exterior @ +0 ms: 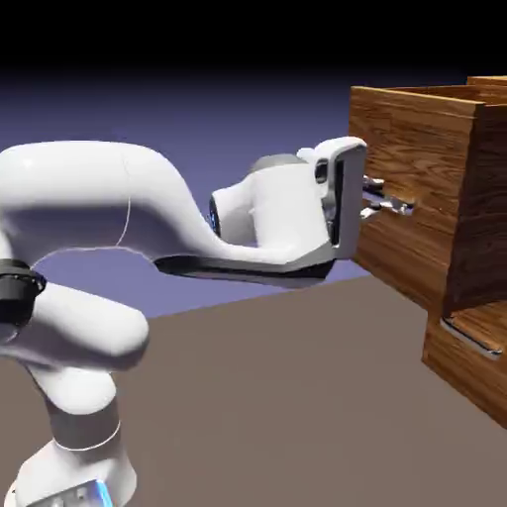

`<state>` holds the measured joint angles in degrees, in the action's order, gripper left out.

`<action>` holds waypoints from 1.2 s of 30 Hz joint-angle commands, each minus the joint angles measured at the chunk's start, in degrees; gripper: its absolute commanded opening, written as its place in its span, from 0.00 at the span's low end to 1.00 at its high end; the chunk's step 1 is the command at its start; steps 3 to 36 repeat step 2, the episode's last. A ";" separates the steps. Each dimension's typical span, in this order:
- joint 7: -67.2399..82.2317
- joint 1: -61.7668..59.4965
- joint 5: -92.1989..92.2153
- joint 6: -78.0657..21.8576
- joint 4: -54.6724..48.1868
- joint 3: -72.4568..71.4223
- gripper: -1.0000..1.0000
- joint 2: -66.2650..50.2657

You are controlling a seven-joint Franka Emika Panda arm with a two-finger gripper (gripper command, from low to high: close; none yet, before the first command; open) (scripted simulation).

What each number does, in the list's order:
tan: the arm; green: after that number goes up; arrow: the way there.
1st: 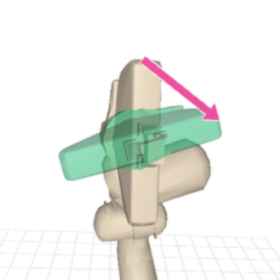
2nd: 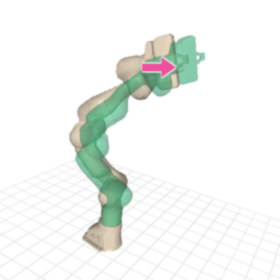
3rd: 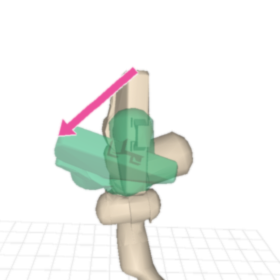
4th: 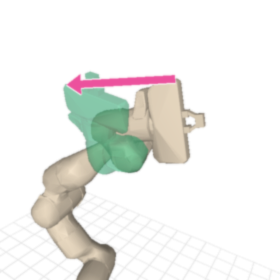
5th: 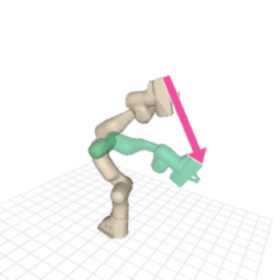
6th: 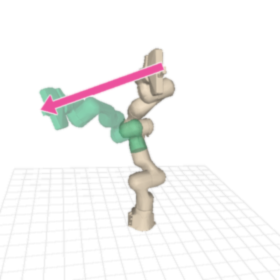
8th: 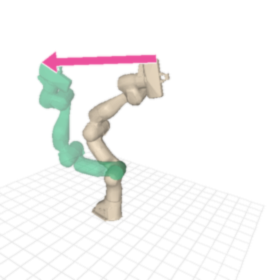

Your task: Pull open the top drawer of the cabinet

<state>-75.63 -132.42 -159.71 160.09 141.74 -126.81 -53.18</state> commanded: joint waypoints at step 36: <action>0.90 -4.15 1.17 1.30 2.87 -2.46 1.00 -2.40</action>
